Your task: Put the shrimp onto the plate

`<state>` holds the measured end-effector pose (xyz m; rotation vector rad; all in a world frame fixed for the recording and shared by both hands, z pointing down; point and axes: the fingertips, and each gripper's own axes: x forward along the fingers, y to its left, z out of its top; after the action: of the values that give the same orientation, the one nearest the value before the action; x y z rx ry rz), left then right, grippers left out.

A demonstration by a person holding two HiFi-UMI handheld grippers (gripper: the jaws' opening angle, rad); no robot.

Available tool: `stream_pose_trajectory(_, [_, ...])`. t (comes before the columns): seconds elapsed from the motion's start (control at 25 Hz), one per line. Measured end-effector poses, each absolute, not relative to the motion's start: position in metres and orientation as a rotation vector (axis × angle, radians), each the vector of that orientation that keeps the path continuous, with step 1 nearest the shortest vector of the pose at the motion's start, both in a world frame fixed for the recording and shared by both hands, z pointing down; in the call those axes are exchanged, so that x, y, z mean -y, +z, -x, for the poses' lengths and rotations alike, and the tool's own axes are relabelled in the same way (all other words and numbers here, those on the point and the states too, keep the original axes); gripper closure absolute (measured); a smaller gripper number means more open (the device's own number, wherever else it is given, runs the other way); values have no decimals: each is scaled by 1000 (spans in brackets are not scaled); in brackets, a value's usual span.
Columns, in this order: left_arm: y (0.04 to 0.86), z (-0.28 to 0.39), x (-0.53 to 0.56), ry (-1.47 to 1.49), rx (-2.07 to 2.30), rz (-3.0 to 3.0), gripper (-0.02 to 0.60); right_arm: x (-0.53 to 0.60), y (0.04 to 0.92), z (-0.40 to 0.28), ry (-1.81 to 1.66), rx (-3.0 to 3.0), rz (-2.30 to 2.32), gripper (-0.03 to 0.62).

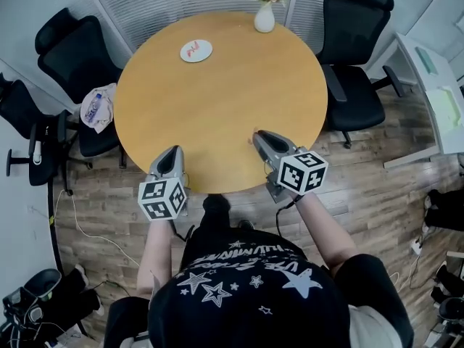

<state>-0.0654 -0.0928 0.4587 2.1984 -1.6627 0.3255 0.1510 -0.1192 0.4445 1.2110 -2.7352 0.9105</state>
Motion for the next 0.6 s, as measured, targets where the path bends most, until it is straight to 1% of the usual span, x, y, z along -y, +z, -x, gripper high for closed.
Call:
stream_pose_trajectory(0.4, [444, 130, 188, 255, 1655, -2193, 580, 213, 439, -98, 880, 2710, -1261, 542])
stream_pose_trajectory(0.6, [437, 150, 229, 222, 1626, -2208, 578, 254, 438, -72, 872, 2688, -1260, 542])
